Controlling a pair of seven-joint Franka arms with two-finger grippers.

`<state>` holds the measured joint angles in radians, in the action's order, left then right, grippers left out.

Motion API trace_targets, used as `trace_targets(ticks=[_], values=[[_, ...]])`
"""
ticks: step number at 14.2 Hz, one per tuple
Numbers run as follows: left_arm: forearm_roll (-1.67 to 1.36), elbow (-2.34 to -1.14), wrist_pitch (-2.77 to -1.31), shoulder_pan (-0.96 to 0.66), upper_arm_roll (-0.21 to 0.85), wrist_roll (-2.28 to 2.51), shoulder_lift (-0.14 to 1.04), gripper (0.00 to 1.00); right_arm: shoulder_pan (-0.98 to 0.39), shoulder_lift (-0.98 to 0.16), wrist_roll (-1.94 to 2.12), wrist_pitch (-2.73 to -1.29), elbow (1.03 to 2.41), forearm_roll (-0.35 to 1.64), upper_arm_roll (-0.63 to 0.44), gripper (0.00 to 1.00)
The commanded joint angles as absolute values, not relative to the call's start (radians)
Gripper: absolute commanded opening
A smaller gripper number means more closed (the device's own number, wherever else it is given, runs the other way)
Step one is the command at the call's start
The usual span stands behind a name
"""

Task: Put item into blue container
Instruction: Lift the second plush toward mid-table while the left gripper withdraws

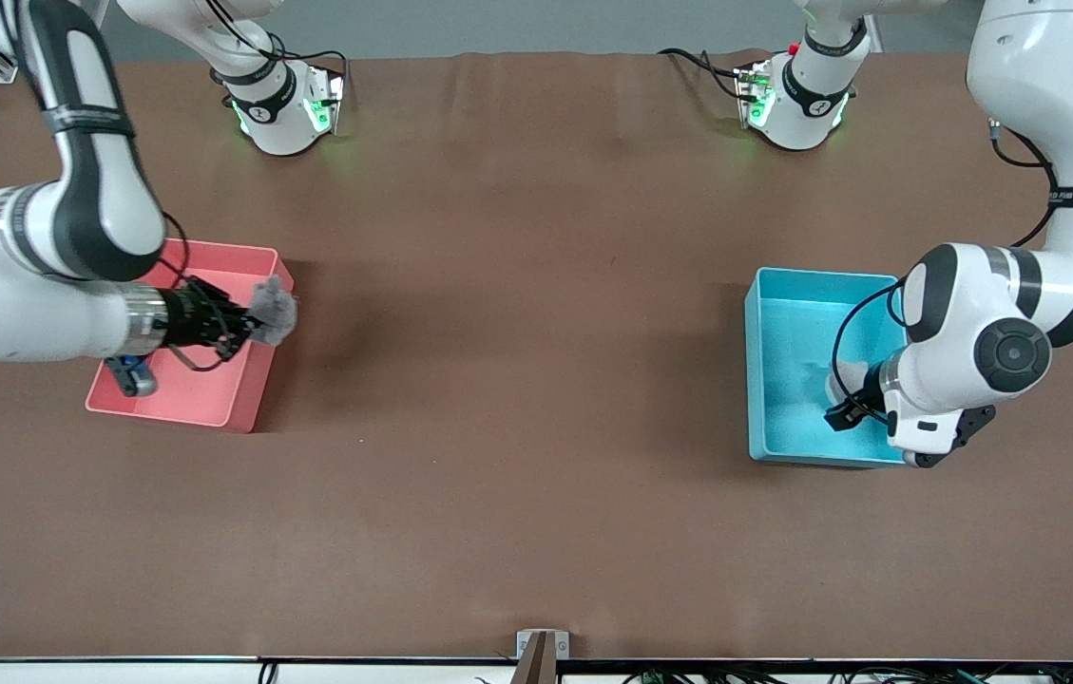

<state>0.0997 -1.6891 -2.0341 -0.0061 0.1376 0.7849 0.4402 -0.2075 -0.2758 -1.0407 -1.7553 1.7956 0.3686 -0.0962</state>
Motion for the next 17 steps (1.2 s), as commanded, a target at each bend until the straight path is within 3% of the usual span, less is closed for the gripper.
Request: trace_targets(ticks=[1,6,9,11,12,13,14,15,17], values=[[0.117,-1.678,-1.993,-0.017,0.198,0.843,0.374,1.00,-0.346,-0.304,-1.228,-1.885,1.793,0.391,-0.104,0.01],[0.109,-1.648,-1.999,-0.037,0.345,1.078,0.391,1.00,-0.625,-0.487,-1.585,-2.239,1.743,0.434,-0.104,0.02],[0.106,-1.609,-2.006,-0.107,0.347,1.187,0.451,1.00,-0.730,-0.639,-1.725,-2.315,1.622,0.428,-0.106,0.02],[0.071,-1.583,-2.026,-0.147,0.347,1.274,0.503,1.00,-0.776,-0.682,-1.759,-2.377,1.608,0.420,-0.107,0.04],[0.033,-1.579,-2.060,-0.165,0.347,1.310,0.527,1.00,-0.782,-0.689,-1.759,-2.403,1.612,0.417,-0.107,0.11],[0.005,-1.577,-2.101,-0.187,0.347,1.339,0.544,1.00,-0.782,-0.693,-1.759,-2.407,1.614,0.417,-0.107,0.34],[-0.017,-1.577,-2.144,-0.205,0.347,1.371,0.566,1.00,-0.782,-0.698,-1.759,-2.407,1.614,0.417,-0.107,0.83],[-0.037,-1.577,-2.193,-0.225,0.347,1.402,0.590,1.00,-0.781,-0.696,-1.759,-2.405,1.615,0.417,-0.109,1.00],[-0.064,-1.578,-2.268,-0.258,0.347,1.436,0.629,1.00,-0.775,-0.690,-1.750,-2.396,1.614,0.385,-0.114,1.00]])
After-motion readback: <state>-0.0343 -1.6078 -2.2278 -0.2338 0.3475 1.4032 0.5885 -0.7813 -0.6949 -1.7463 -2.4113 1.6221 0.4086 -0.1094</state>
